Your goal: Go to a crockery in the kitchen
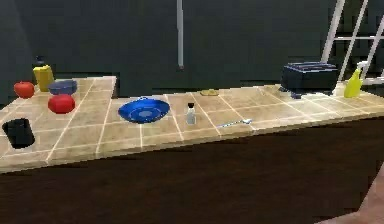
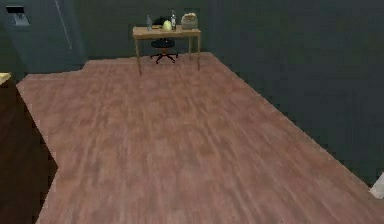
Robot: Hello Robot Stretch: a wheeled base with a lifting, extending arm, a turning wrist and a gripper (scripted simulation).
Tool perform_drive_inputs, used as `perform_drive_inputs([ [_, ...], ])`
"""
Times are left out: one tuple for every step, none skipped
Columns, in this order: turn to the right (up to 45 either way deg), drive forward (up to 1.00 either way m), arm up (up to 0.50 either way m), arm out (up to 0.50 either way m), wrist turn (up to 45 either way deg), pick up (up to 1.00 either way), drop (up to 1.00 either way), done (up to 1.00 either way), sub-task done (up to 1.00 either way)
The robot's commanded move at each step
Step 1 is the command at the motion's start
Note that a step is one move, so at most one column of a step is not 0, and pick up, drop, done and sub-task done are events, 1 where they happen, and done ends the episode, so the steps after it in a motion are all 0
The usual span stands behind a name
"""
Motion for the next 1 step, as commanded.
perform_drive_inputs([
  [45.0, 0.00, 0.00, 0.00, 0.0, 0.00, 0.00, 0.00, 0.00],
])
